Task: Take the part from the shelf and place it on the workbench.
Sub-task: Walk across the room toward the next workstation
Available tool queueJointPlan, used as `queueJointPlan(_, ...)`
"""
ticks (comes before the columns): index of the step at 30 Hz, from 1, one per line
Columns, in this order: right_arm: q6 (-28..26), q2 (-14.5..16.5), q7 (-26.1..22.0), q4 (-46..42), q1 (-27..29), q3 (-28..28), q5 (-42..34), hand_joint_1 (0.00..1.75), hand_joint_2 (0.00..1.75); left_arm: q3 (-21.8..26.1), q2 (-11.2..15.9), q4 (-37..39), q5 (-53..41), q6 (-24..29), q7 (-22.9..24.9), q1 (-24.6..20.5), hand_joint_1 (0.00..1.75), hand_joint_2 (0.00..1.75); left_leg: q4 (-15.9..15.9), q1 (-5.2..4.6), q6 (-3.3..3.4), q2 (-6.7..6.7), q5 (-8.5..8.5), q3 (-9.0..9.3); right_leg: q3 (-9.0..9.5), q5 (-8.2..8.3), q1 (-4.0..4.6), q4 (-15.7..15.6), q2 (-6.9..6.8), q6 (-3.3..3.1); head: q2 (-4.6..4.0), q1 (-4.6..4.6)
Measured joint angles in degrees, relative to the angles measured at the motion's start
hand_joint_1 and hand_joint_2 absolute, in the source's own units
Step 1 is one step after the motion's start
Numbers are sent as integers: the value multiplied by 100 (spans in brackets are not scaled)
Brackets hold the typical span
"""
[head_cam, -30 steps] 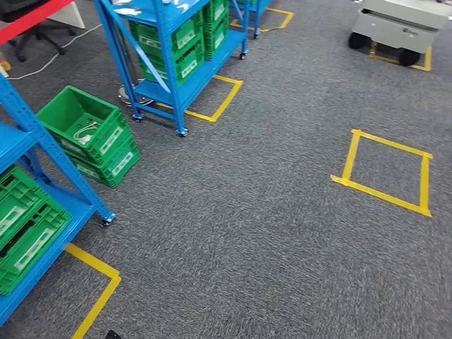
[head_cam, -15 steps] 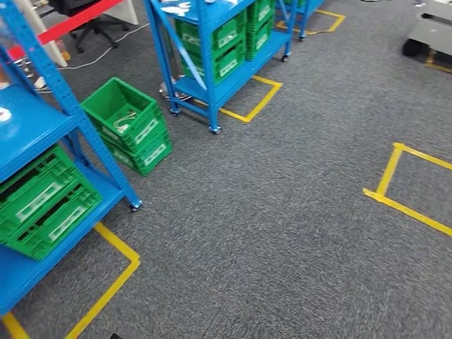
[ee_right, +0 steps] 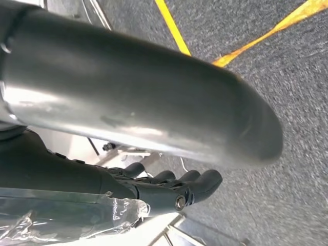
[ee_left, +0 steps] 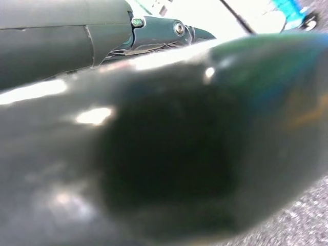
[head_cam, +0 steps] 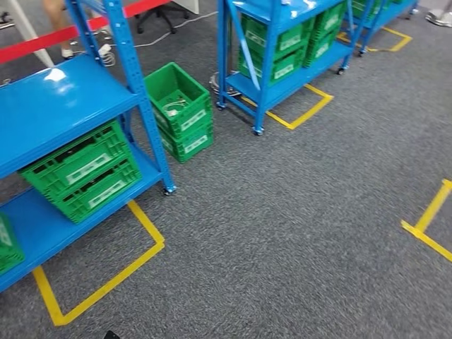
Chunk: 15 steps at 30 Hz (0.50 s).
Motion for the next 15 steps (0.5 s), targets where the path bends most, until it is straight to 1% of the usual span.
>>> queueJointPlan(1,0,0,4,1,4,-1,-2,0,0,1,-2,0,0,-3,0,9,0,0,2,2,-1,-83,5,-3,-81,3,-2,141,16,-1,0,2)
queueJointPlan(2,0,-1,6,0,4,-1,-3,0,0,1,-4,0,0,-5,0,19,0,0,3,7,-9,-168,11,-1,-53,125,-7,48,28,-3,0,2)
queueJointPlan(3,0,-1,7,0,3,-1,-4,0,0,2,-7,0,0,-7,1,25,0,0,5,15,-21,-254,18,2,73,327,-16,-248,61,-7,0,2)
queueJointPlan(4,0,-1,7,0,2,-1,-5,0,0,2,-7,0,0,-8,1,26,0,0,7,24,-44,-340,27,1,259,544,-38,-661,185,-6,0,4)
queueJointPlan(5,0,-1,7,0,2,0,-6,0,0,3,-5,0,0,-8,4,21,0,0,25,20,-73,-422,33,-13,431,694,-66,-1058,333,-8,0,6)
queueJointPlan(6,0,0,8,1,0,1,-5,0,0,3,-4,0,-1,-8,8,14,0,0,32,19,-109,-500,46,-34,547,779,-87,-1333,460,-18,0,4)
queueJointPlan(7,0,0,8,1,-1,2,-5,0,0,4,-1,0,-1,-8,15,13,0,0,34,17,-148,-567,62,-58,603,798,-98,-1474,547,-35,0,4)
queueJointPlan(8,0,0,8,1,-2,3,-5,0,0,5,1,0,-2,-9,22,18,0,0,31,20,-189,-634,83,-84,618,788,-92,-1500,528,-68,0,2)
queueJointPlan(9,-1,0,9,1,-5,3,-7,0,0,7,4,0,-5,-8,29,34,0,0,14,33,-226,-695,109,-103,621,802,-88,-1492,459,-110,0,1)
queueJointPlan(10,-1,-2,10,0,-11,1,-11,0,0,9,2,0,-9,-8,35,53,0,0,32,34,-256,-647,99,-127,629,819,-86,-1495,389,-152,0,-3)
queueJointPlan(11,-2,-4,12,-1,-13,-1,-15,0,0,10,-1,0,-16,-7,39,67,0,0,126,29,-281,-524,28,-180,636,838,-87,-1505,318,-194,0,-22)
queueJointPlan(12,-2,-6,14,-1,-11,-3,-19,0,0,11,-4,0,-26,-6,41,67,0,0,331,22,-298,-357,-111,-278,629,855,-88,-1516,240,-228,0,-44)
queueJointPlan(13,-2,-8,15,-1,-7,-4,-21,0,0,10,-9,0,-36,-5,42,57,0,0,619,14,-310,-168,-293,-410,624,862,-75,-1518,167,-248,0,-66)
queueJointPlan(14,-2,-9,15,0,0,-5,-22,0,0,10,-9,0,-45,-5,44,42,0,0,1021,14,-322,-63,-504,-593,615,862,-62,-1519,81,-263,0,-82)
queueJointPlan(15,-2,-9,15,1,5,-5,-22,0,0,10,-9,0,-51,-4,45,30,0,0,1389,16,-329,-21,-661,-758,606,861,-51,-1518,-10,-270,0,-85)
